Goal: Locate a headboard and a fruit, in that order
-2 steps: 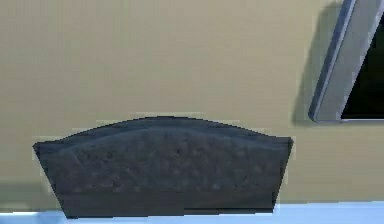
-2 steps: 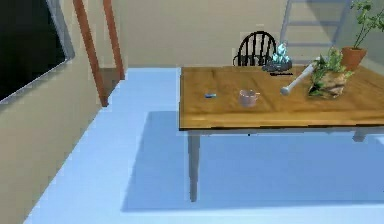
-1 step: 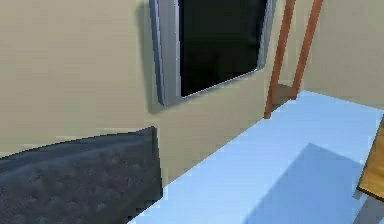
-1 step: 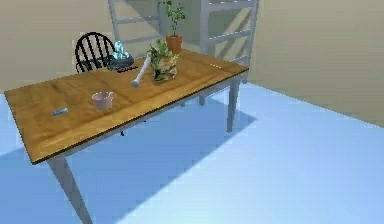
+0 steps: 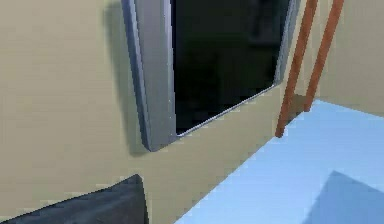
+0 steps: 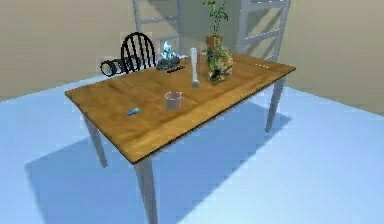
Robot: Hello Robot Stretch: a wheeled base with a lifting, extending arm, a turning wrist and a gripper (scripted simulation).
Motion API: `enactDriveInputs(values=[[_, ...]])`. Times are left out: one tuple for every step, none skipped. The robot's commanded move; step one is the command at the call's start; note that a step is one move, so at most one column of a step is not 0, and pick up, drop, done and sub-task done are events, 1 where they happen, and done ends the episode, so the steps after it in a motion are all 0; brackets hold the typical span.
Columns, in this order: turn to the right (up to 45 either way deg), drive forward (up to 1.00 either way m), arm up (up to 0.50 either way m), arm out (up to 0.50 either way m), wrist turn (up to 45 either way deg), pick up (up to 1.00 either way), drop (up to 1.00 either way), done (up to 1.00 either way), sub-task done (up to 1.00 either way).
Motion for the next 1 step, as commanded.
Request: enactDriveInputs(values=[[-45.0, 0.0, 0.0, 0.0, 0.0, 0.0, 0.0, 0.0, 0.0]])
